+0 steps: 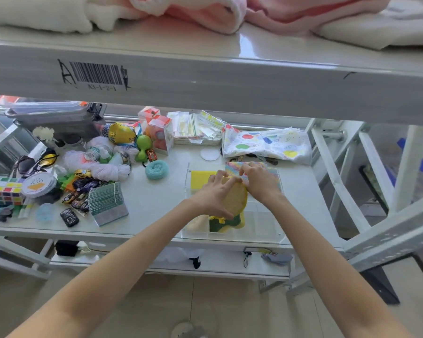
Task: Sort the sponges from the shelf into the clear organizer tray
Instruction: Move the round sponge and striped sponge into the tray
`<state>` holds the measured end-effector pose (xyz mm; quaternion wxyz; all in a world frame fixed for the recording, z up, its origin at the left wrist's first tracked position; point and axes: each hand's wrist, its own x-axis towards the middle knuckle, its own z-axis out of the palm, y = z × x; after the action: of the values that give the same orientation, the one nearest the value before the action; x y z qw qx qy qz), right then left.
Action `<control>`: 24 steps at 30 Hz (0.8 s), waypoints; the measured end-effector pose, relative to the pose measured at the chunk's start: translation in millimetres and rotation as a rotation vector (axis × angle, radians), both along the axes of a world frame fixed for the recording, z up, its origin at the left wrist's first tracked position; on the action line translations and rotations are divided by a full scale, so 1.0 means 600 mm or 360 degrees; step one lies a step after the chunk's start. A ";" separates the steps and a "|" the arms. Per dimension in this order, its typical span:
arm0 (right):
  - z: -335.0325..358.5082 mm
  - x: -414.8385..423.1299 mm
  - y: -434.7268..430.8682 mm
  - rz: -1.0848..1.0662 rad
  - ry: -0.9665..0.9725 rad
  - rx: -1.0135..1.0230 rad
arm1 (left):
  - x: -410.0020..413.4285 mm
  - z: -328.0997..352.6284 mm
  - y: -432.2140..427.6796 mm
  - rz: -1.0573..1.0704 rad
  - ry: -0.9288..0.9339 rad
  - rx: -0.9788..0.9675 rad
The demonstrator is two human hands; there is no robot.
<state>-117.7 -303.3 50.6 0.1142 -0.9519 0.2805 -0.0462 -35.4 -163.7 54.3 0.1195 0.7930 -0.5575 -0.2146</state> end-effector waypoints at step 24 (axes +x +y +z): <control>0.002 -0.133 -0.090 -0.0191 0.0034 -0.0032 | -0.086 -0.069 -0.100 -0.0365 -0.0122 -0.0161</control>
<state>-197.3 -357.1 51.8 0.0985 -0.9349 0.3380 -0.0457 -86.8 -223.5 13.0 0.1126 0.7245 -0.6589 -0.1681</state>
